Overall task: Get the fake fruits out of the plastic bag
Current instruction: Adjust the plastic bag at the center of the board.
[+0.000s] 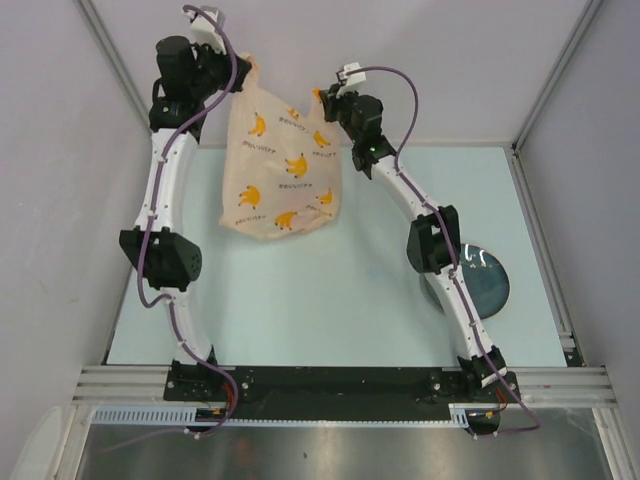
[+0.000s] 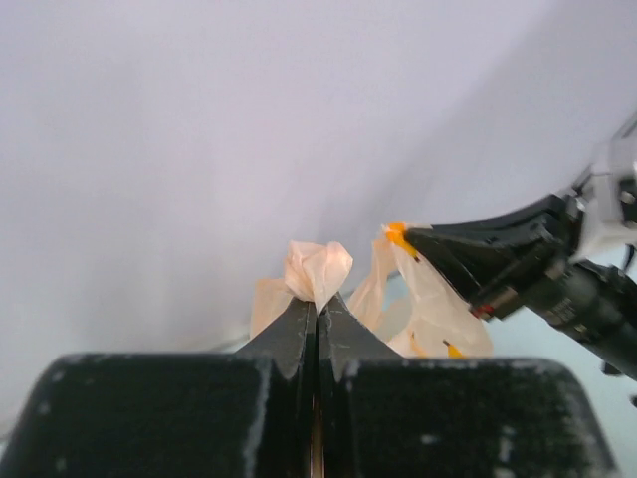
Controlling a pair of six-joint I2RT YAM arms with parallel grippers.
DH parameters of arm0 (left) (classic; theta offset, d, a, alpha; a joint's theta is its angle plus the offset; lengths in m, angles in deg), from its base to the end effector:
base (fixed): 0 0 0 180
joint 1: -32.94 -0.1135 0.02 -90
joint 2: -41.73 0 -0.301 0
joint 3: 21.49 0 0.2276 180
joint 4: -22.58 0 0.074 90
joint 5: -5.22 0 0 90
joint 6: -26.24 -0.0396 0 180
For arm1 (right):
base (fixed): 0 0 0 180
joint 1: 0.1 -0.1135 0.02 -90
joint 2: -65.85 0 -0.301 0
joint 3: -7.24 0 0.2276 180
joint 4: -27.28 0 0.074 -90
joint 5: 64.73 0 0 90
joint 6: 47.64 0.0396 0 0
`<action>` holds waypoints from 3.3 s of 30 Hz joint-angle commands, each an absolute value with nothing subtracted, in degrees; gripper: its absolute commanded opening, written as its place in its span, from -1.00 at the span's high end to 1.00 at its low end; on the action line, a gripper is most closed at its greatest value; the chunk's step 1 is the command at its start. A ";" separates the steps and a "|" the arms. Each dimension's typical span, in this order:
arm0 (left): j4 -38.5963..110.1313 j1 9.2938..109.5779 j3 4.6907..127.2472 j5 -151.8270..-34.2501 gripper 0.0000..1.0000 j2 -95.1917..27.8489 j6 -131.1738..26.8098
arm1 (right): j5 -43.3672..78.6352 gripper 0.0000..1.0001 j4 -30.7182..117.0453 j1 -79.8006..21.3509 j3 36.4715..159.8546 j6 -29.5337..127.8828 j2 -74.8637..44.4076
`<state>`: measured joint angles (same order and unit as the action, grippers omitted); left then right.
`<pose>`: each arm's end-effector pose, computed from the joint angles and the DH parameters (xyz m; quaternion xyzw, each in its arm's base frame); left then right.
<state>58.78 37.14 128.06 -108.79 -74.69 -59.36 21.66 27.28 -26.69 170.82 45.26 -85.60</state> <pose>0.4521 -0.0494 0.5016 0.1418 0.7102 -0.2010 0.6597 0.5514 0.2788 0.3290 -0.1529 0.6097 0.2170 0.7468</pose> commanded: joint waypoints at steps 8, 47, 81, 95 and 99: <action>57.38 40.41 116.56 -113.87 1.00 -58.66 -63.15 | 17.82 1.00 9.10 -26.73 135.60 37.09 -48.35; 59.58 40.85 56.29 -120.64 1.00 -22.69 -45.48 | 17.87 -0.05 46.18 -40.35 95.22 27.08 -12.00; 57.03 39.26 53.54 -121.25 0.99 -26.01 -39.50 | 21.31 0.24 34.05 -43.96 91.87 17.06 -31.79; 48.07 39.26 76.84 -132.75 0.99 -40.17 -30.37 | 29.73 0.32 29.58 -42.11 97.32 17.49 -38.37; 47.19 39.26 78.18 -135.75 0.99 -39.92 -29.57 | 36.25 0.34 24.91 -36.94 97.41 12.48 -42.42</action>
<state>50.89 39.55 75.07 -130.12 -40.50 -32.28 27.30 30.43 -41.96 96.31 16.71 -38.53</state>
